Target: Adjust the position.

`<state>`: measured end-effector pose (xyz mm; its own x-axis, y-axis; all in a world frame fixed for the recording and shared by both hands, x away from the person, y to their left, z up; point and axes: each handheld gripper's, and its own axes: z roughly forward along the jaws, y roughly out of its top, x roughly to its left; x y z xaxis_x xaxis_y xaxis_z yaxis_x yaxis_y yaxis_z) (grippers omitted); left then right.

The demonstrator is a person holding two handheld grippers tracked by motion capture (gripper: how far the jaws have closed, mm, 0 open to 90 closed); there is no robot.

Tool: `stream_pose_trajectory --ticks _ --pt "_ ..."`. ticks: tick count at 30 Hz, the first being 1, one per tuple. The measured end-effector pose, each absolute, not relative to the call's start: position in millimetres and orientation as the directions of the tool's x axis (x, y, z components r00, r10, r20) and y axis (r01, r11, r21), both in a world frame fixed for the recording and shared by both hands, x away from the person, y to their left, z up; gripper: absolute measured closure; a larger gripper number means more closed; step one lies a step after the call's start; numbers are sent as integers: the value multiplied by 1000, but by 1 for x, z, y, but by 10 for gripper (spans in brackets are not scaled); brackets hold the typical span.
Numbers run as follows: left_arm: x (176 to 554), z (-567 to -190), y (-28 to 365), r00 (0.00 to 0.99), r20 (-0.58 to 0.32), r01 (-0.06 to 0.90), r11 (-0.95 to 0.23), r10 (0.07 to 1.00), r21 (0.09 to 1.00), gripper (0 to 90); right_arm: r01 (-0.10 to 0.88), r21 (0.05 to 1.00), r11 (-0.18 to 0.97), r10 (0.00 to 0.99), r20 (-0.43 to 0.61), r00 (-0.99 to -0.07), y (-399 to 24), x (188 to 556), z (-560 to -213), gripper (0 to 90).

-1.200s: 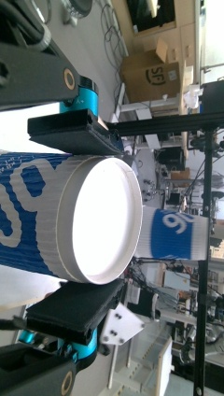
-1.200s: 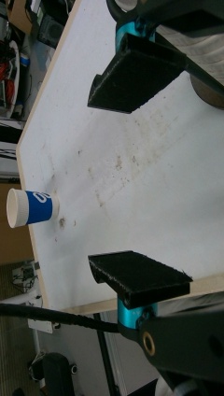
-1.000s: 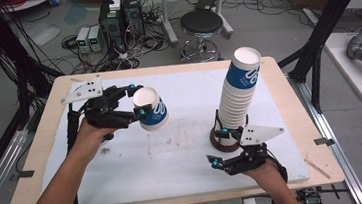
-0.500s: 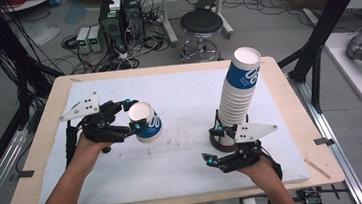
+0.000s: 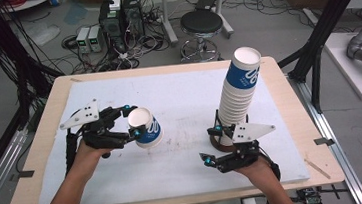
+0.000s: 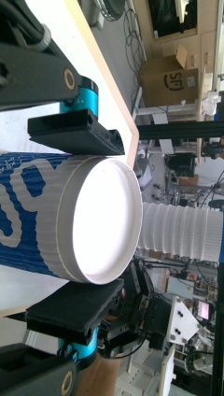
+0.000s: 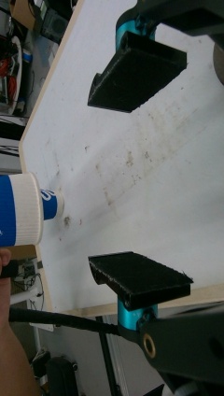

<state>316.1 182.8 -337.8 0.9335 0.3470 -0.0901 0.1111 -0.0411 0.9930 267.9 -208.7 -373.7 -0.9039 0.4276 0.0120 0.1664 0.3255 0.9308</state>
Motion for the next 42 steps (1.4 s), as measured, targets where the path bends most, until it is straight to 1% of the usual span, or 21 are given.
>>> stream_pose_trajectory --ticks 10,15,17,19,20,27,42 --pt "310 -352 176 942 -109 124 -29 318 992 307 180 935 306 389 50 -920 -193 275 -375 198" --pt "307 -355 174 952 -106 116 -18 289 993 307 187 936 299 346 76 -935 -183 279 -373 198" --pt "305 -355 174 955 -102 112 -20 279 993 307 154 946 286 314 59 -948 -177 284 -372 198" --pt "302 -356 173 959 -103 111 -15 265 994 307 150 945 289 296 61 -953 -171 288 -371 198" --pt "301 -355 173 960 -101 109 -16 261 994 307 164 942 292 296 74 -952 -168 288 -371 198" --pt "299 -354 171 968 -100 102 4 229 995 307 159 938 306 247 83 -965 -150 297 -376 198" --pt "297 -355 155 981 -102 101 13 165 995 309 151 947 284 197 97 -976 -141 299 -378 198"
